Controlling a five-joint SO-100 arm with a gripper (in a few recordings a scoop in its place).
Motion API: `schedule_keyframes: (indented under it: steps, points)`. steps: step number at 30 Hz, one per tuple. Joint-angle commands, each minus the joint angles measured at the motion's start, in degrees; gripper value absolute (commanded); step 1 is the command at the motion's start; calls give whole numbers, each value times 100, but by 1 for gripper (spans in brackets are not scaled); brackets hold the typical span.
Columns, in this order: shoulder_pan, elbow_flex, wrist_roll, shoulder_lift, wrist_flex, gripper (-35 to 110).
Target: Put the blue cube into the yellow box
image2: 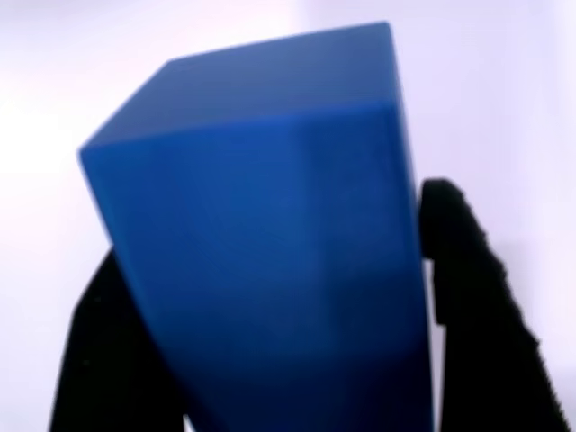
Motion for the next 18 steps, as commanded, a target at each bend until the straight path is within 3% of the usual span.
schedule_keyframes:
  steps: [1,10,18]
  points:
    - [1134,-642,-193,1397,70,16]
    - [3357,-606,-571,1854,-589,16]
    - [5106,571,-738,2900,-580,16]
